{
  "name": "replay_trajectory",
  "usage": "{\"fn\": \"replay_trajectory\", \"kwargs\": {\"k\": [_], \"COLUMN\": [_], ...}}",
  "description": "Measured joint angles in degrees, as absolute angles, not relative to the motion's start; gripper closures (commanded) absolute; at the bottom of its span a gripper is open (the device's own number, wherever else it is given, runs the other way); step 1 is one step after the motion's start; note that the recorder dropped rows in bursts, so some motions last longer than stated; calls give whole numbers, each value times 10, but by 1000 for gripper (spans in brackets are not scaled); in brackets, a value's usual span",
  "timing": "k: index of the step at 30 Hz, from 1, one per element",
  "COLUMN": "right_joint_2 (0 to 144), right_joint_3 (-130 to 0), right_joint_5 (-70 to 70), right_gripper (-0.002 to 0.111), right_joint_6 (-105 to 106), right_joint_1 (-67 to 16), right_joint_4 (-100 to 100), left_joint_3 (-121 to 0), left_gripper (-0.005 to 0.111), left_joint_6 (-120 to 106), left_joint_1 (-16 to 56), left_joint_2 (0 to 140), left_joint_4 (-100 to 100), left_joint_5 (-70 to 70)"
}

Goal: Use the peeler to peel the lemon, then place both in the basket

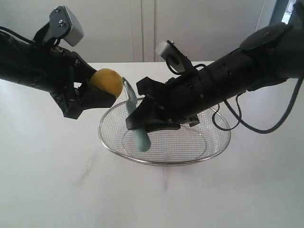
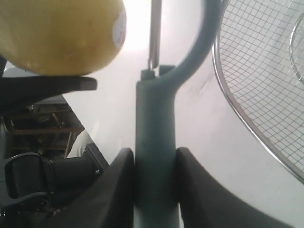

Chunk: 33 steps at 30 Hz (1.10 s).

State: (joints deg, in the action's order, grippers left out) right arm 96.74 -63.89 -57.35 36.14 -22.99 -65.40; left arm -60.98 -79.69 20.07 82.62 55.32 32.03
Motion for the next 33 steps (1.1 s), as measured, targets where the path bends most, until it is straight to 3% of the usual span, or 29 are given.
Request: {"fn": "replay_trajectory", "kwargs": {"k": [19,26,33], "right_joint_2": [857,804,815], "right_joint_3": [-639,-639,-638], "right_joint_5": [-561,-488,-419], "right_gripper": [108,108,108], "right_joint_6": [360,302,111], "right_joint_1": [-219,-219,-219], "right_joint_4": [-614,-479,-236], "left_joint_3": [-610,-610,-610], "left_gripper": [107,107,107], "left_joint_6": [-797,-797,-797], "left_joint_1": [201,201,201], "left_joint_2": [826,826,826], "left_joint_4": [549,549,549], "left_joint_5": [321,321,322]}}
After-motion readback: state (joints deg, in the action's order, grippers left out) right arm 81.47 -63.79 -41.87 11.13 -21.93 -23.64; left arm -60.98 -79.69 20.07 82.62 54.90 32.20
